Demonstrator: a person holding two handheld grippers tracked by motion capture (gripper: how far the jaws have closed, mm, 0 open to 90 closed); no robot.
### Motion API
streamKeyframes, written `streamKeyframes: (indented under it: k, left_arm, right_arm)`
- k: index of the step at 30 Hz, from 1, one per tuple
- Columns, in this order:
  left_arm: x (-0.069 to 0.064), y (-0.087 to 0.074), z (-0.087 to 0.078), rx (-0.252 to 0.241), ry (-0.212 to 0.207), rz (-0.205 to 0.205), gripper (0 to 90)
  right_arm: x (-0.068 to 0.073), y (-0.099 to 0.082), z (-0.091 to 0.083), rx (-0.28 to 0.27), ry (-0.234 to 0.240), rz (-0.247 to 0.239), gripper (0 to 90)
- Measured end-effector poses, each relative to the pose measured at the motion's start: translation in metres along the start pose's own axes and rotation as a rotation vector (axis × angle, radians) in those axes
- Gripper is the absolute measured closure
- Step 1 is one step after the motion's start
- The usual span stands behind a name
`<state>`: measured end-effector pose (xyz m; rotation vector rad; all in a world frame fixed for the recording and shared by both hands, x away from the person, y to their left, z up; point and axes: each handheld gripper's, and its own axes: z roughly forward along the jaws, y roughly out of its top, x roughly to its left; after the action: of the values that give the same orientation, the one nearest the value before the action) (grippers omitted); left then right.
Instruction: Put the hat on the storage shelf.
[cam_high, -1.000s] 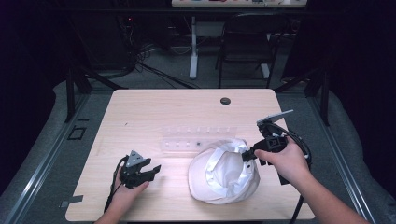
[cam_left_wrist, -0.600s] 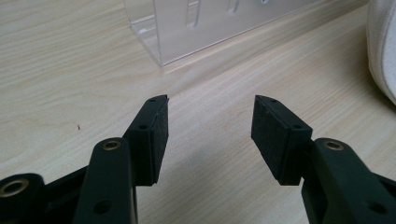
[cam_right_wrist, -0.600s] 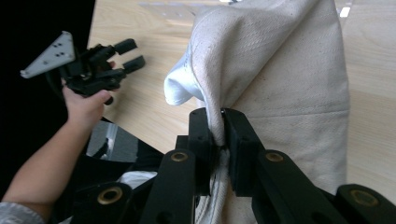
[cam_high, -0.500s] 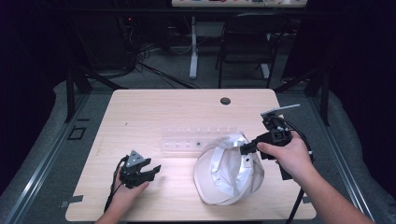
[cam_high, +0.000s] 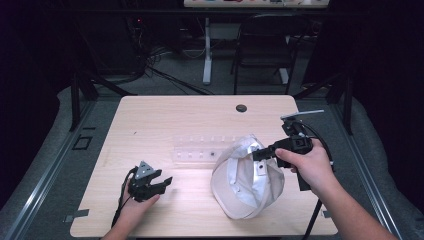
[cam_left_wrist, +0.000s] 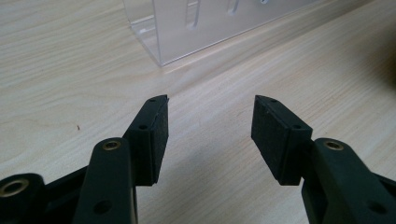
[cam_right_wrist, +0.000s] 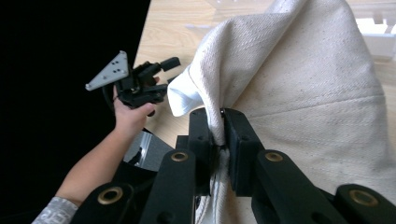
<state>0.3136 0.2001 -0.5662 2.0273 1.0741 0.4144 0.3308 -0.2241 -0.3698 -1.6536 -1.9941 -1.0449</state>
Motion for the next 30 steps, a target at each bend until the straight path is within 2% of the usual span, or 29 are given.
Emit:
streamKeyframes:
  k: [6, 15, 20, 25, 30]
  left_arm:
    - [0.000, 0.000, 0.000, -0.002, 0.000, 0.005, 46.9]
    - [-0.003, 0.001, 0.001, -0.011, -0.008, 0.004, 47.0]
    - [-0.007, 0.003, -0.001, -0.016, -0.020, 0.023, 47.1]
    - [-0.010, 0.005, -0.002, -0.033, -0.033, 0.011, 47.1]
    - [-0.012, 0.007, -0.004, -0.037, -0.041, 0.016, 47.0]
  right_arm:
    - [0.006, 0.003, -0.008, -0.033, 0.013, -0.015, 82.1]
    - [0.005, 0.012, -0.024, -0.089, 0.017, 0.002, 82.1]
    - [0.006, 0.018, -0.026, -0.107, 0.031, 0.009, 82.1]
    - [0.011, 0.024, -0.029, -0.128, 0.045, 0.009, 82.1]
    - [0.015, 0.029, -0.031, -0.143, 0.061, 0.004, 82.1]
